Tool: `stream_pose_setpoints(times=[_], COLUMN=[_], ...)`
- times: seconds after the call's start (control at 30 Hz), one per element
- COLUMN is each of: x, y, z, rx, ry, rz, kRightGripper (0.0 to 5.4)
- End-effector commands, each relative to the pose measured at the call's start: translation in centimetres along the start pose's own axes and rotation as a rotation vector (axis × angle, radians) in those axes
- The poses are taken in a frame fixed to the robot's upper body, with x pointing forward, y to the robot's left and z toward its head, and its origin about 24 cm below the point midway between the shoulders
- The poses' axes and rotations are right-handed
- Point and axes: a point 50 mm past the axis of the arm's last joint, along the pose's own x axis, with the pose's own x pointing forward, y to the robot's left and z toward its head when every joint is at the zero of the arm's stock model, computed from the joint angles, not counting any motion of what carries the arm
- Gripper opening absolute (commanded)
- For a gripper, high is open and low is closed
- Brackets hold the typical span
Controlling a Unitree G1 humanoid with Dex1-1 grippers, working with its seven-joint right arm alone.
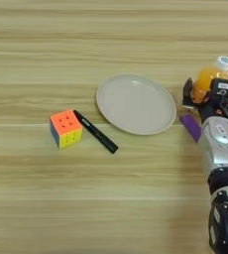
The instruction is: Move the objects on the table
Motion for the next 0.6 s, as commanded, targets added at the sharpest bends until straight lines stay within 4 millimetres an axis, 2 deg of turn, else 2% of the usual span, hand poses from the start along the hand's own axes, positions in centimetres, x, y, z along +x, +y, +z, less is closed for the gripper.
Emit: stream_pose_setpoints(times=[0.03, 0.47, 0.6], x=[2.0, 1.8, 1.6], y=[-0.2, 0.6, 0.7], z=[4.5, 4.9, 5.6], rx=[0.017, 0.052, 0.044], ry=[-0.165, -0.195, -0.247], rz=[0.004, 0.064, 0.072], kRightGripper=[4.64, 3.46, 3.42])
